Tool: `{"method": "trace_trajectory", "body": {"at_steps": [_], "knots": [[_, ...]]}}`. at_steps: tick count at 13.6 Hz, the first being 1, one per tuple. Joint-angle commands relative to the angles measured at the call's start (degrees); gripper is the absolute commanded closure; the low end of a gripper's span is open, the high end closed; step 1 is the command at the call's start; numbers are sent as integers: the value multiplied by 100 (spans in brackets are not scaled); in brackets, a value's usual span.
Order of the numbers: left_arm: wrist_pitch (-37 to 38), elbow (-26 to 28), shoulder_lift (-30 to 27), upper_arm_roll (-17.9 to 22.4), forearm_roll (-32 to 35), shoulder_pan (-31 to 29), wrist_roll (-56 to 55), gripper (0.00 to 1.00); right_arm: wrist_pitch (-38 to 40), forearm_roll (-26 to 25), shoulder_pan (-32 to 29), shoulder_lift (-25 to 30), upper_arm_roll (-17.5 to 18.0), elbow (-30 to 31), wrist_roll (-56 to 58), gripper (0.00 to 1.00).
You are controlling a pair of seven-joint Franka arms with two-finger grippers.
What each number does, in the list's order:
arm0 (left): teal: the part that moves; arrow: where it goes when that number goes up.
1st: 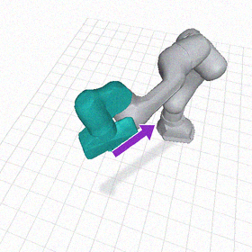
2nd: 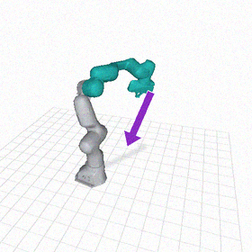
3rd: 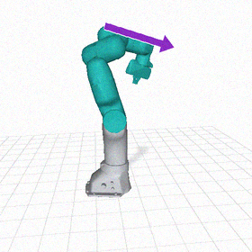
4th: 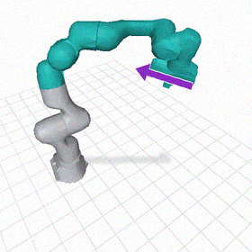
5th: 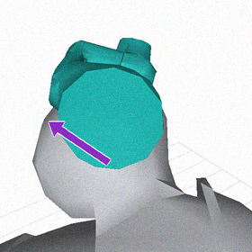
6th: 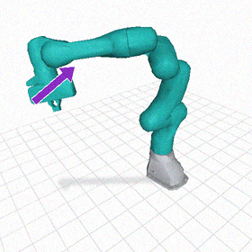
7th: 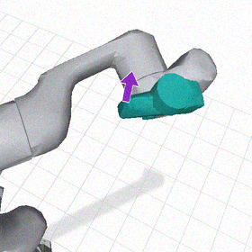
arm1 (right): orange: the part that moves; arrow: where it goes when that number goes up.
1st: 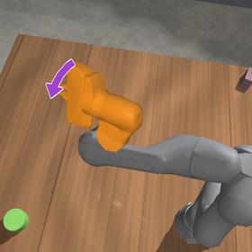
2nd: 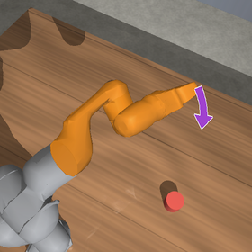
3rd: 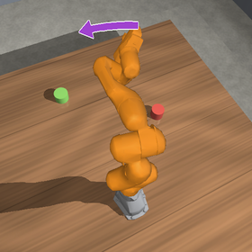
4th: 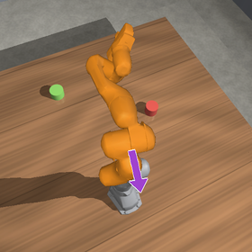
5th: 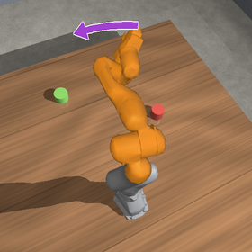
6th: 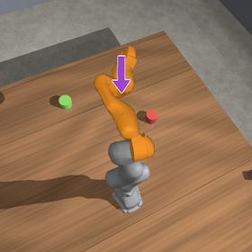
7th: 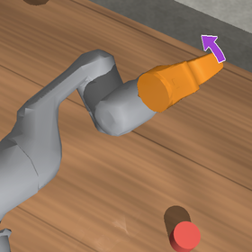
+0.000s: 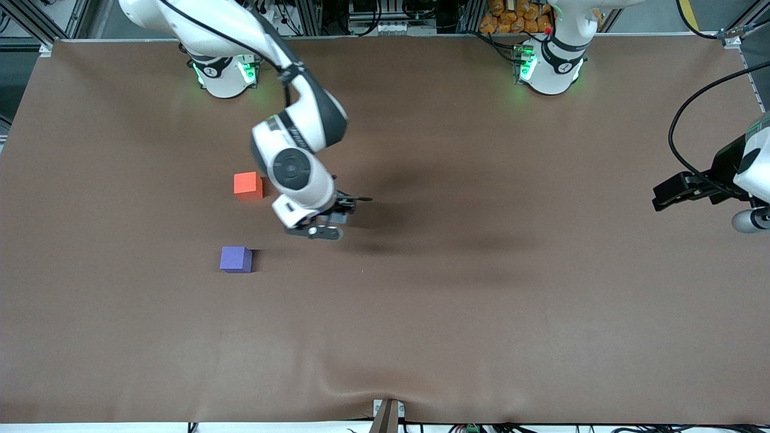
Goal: Place blue block between orange and purple blocks
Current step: 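Carry the blue cube with the right gripper between the orange and purple cubes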
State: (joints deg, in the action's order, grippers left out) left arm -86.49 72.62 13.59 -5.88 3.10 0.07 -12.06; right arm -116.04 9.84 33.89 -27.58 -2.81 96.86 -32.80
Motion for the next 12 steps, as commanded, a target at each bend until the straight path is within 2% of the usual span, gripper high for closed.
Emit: {"method": "trace_trajectory", "body": {"at_steps": [1,5,7,9,12], "knots": [[70,174,-173,-36,-20,-69,116,0,362,-26,-628,217,70,201,799,76],[114,375,-470,-28,-29,-209,125,0,327,-684,-1252,332,79,499,1168,76],[79,778,-822,164,-151,-174,160,0,266,-685,-1612,306,79,596,1678,76],[79,1130,-1156,630,-284,132,178,0,-154,-685,-1824,306,79,972,1881,76],[79,1499,-1507,719,-284,221,239,0,-840,-685,-1843,288,79,1554,1909,75]]}}
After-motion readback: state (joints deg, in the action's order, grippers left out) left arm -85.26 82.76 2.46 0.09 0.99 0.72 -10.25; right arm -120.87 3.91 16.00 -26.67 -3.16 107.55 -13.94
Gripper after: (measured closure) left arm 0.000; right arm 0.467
